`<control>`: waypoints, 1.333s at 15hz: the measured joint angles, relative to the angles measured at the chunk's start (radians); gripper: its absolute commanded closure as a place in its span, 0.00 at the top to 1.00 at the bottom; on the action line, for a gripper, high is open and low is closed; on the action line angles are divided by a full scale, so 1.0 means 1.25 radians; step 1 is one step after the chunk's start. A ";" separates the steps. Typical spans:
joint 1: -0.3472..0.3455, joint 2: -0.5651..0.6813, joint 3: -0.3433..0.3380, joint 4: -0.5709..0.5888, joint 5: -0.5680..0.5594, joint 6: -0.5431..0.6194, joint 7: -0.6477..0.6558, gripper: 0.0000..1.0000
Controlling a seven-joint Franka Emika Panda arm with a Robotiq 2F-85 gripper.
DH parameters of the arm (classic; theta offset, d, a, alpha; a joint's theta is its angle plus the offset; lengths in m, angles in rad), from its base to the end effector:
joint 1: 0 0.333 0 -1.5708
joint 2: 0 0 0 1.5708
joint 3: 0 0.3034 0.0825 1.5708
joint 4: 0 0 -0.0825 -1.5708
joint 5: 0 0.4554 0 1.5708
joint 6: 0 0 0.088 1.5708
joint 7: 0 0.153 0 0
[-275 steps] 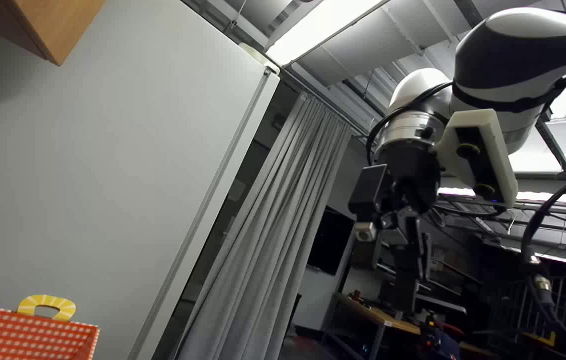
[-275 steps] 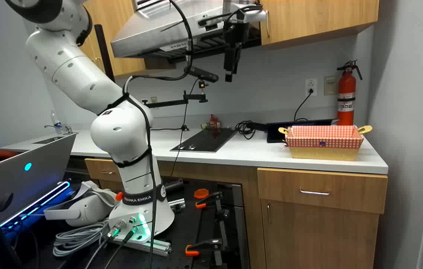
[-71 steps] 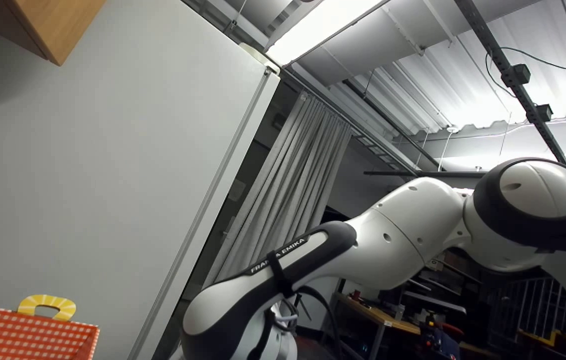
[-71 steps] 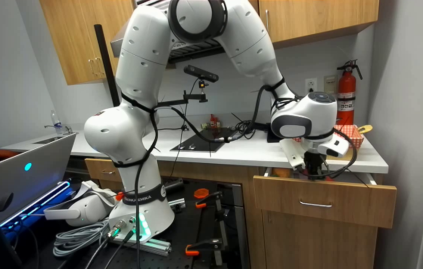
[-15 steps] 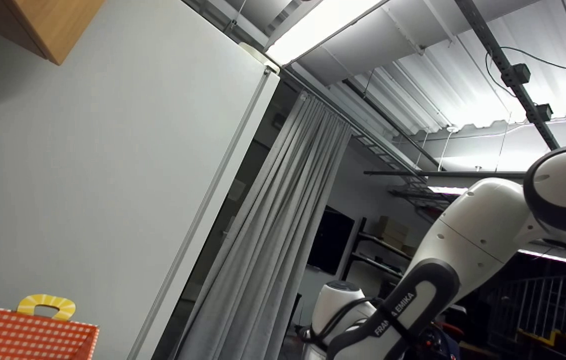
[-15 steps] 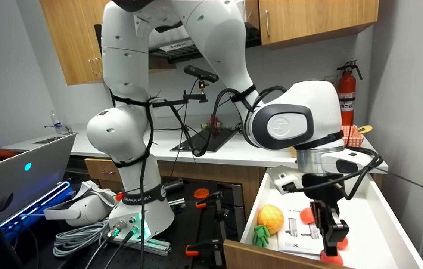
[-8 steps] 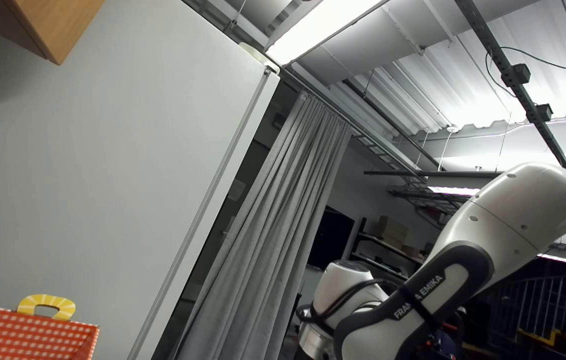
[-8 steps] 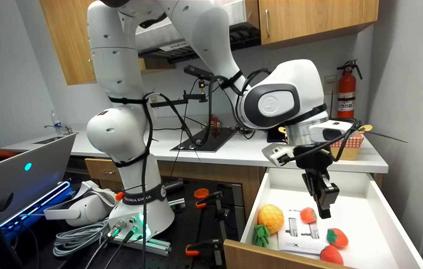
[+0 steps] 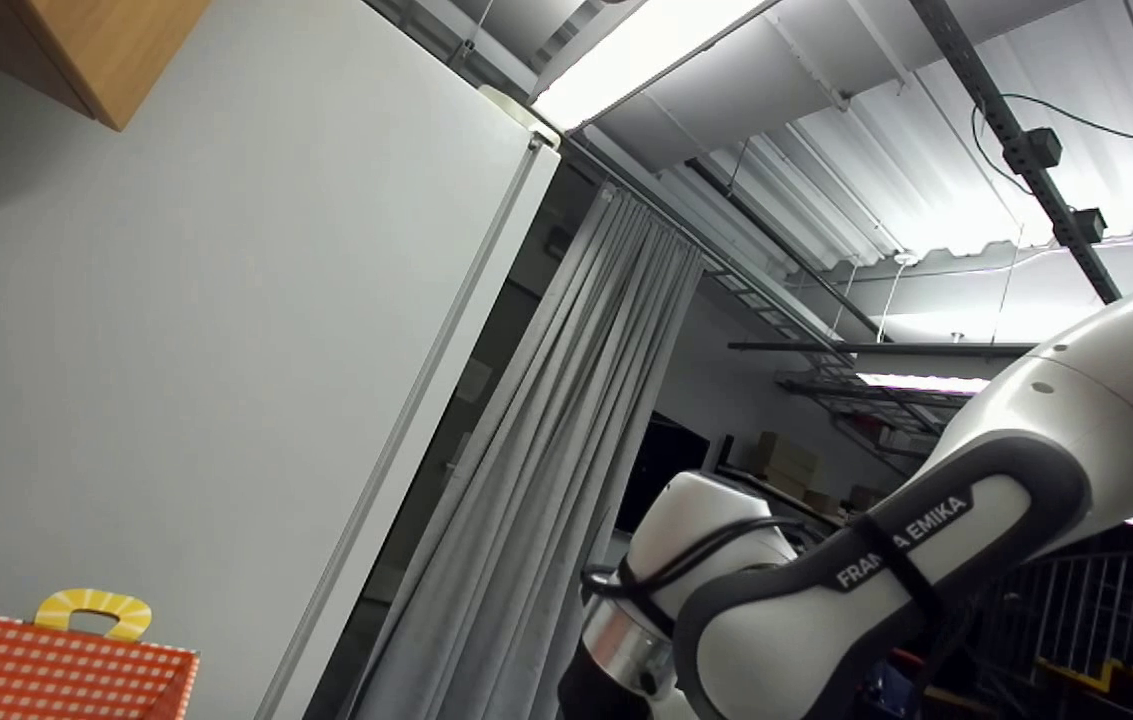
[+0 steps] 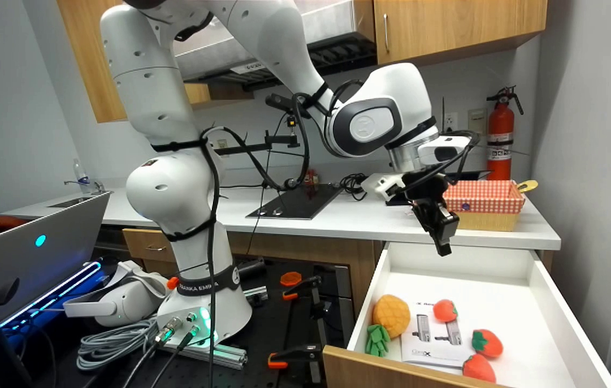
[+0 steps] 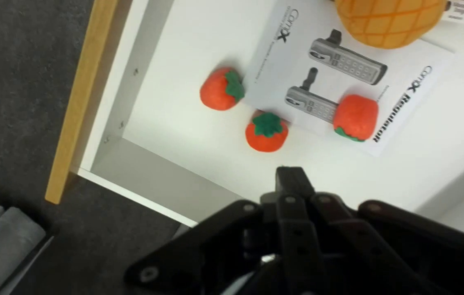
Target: Open the drawer on the far right
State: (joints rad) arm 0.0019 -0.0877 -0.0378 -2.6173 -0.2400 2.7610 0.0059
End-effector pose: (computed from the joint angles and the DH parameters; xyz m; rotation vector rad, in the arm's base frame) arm 0.5048 -0.0117 0.1879 2.9967 0.2563 0.3454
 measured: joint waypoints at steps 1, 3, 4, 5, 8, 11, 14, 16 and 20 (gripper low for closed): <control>0.009 -0.015 0.009 -0.003 0.030 0.000 -0.019 0.00; 0.029 -0.043 0.024 -0.005 0.089 0.008 -0.052 0.00; 0.041 -0.054 0.028 -0.005 0.118 0.015 -0.067 0.00; 0.054 -0.065 0.030 -0.004 0.147 0.024 -0.081 0.00; 0.097 -0.091 0.033 0.001 0.230 0.041 -0.119 0.00; 0.135 -0.102 0.034 0.016 0.290 0.044 -0.139 0.00; 0.164 -0.102 0.034 0.036 0.340 0.044 -0.148 0.26; 0.177 -0.099 0.034 0.048 0.360 0.044 -0.149 0.34; 0.187 -0.094 0.036 0.064 0.373 0.044 -0.149 0.63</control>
State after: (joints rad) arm 0.2356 -0.2058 0.0078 -2.5378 0.2265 2.8162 -0.1808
